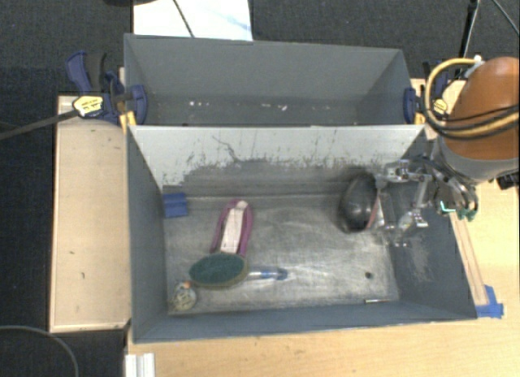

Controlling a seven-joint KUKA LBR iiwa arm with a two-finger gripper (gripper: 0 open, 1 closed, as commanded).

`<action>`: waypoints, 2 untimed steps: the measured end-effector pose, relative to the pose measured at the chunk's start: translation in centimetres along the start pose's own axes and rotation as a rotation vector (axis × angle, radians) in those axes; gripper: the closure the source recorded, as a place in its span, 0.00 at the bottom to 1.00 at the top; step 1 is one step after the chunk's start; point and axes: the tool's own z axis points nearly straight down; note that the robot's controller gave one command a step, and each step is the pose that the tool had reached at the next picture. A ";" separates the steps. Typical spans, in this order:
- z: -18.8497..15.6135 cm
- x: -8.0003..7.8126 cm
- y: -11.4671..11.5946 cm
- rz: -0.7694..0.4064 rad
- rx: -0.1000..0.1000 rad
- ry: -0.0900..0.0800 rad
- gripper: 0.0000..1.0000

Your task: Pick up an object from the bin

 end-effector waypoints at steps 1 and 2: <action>10.9 -3.8 0.8 -0.226 -0.001 -0.002 0.00; 10.6 -3.9 0.7 -0.228 0.001 -0.005 1.00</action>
Offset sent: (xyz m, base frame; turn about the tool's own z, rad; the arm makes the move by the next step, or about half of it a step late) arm 0.0380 0.0062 -0.1063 -0.2260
